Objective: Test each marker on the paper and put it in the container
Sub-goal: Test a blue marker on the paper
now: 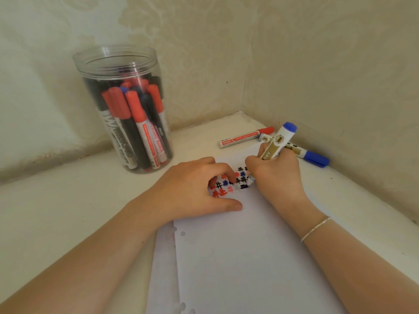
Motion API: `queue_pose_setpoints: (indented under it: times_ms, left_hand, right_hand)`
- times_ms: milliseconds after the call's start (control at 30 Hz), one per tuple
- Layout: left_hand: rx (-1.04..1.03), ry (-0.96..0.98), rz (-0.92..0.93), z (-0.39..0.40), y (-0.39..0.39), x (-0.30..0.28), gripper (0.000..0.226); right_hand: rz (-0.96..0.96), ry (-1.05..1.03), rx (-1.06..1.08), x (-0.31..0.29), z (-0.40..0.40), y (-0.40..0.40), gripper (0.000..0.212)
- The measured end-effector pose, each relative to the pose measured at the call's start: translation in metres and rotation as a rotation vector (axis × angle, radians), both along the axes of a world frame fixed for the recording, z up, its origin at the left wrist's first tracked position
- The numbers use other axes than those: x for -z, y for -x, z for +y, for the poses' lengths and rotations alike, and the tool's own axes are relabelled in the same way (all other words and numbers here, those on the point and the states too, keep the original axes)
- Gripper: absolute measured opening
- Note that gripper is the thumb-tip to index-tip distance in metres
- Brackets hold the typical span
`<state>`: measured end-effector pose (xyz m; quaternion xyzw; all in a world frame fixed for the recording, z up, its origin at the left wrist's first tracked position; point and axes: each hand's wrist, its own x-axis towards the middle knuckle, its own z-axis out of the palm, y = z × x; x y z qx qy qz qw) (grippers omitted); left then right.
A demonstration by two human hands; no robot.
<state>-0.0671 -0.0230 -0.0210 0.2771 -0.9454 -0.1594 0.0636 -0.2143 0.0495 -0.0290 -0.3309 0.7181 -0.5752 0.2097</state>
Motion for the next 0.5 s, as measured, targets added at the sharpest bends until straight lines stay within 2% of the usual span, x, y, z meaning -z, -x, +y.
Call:
queue_pose_setpoints:
  times_ms: [200,267,400,500]
  left_hand:
    - [0.002,-0.019,0.002,0.0002,-0.0008,-0.0002,0.050]
    - [0.002,-0.018,0.004,-0.0001,-0.0006,0.0001,0.050]
    - [0.003,-0.013,-0.001,0.0001,0.0000,0.0001,0.050]
    - [0.004,-0.013,-0.002,0.0003,-0.0002,-0.0003,0.049]
  right_hand:
    - [-0.031,-0.004,-0.003,-0.0011,0.0009,0.0019,0.017]
    - [-0.013,-0.016,-0.015,-0.0004,0.0003,0.0008,0.018]
    - [-0.009,-0.025,-0.010,0.0003,-0.0005,0.0019,0.035]
    - [-0.050,-0.006,0.017,0.0002,0.0002,0.0035,0.026]
